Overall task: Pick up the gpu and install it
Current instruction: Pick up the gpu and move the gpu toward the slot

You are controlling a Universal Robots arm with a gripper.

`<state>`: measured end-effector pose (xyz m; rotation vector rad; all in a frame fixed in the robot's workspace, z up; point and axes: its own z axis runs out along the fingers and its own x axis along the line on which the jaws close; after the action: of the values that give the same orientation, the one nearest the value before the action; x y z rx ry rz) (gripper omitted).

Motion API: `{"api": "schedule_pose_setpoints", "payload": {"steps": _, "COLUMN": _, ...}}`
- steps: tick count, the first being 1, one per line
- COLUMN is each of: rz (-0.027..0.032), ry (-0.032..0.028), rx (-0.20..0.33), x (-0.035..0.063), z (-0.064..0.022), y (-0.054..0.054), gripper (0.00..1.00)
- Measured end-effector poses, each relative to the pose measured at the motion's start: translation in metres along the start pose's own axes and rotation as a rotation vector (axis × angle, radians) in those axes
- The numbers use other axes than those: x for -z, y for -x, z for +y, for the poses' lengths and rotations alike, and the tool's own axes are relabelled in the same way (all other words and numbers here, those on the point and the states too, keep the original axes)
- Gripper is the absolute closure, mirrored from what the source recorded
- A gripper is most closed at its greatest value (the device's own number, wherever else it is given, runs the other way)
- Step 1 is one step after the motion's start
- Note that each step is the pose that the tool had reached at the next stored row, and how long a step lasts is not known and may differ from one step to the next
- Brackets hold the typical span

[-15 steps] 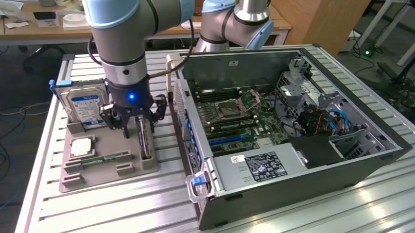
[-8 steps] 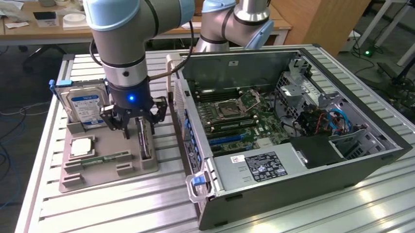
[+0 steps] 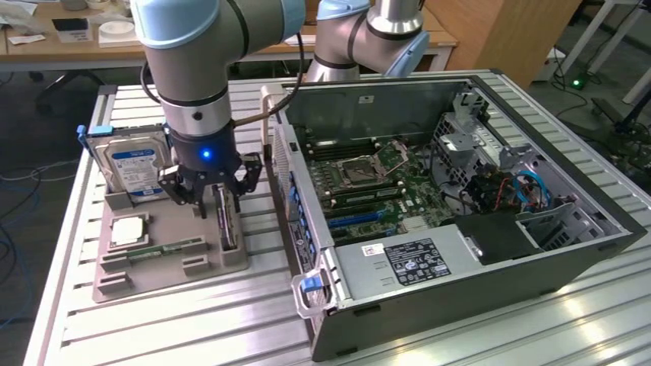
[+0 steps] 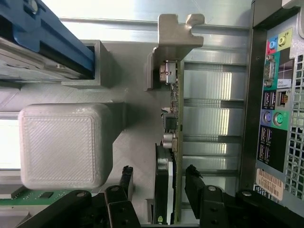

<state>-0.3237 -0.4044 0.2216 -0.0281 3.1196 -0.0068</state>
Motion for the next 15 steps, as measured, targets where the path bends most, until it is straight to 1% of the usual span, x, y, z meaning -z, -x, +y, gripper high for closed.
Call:
{"api": "schedule_pose_setpoints", "payload": {"steps": 2, "rz": -0.0002, "ry": 0.0001, "rx": 0.0, "x": -0.0005, "z": 0.0, "y": 0.0, "gripper": 0.45}}
{"api": "schedule_pose_setpoints", "payload": {"steps": 3, "rz": -0.0006, "ry": 0.0004, "rx": 0.0, "x": -0.0017, "z": 0.0001, "y": 0.0, "gripper": 0.52}}
{"api": "schedule_pose_setpoints", "payload": {"steps": 9, "rz": -0.0008, "ry": 0.0001, "rx": 0.0, "x": -0.0064, "z": 0.0001, "y": -0.0001, "gripper": 0.52}}
{"api": "schedule_pose_setpoints", "payload": {"steps": 13, "rz": -0.0007, "ry": -0.0003, "rx": 0.0, "x": -0.0067, "z": 0.0001, "y": 0.0, "gripper": 0.52}}
{"api": "schedule_pose_setpoints", "payload": {"steps": 15, "rz": -0.0009, "ry": -0.0002, "rx": 0.0, "x": -0.0068, "z": 0.0001, "y": 0.0004, "gripper": 0.54}}
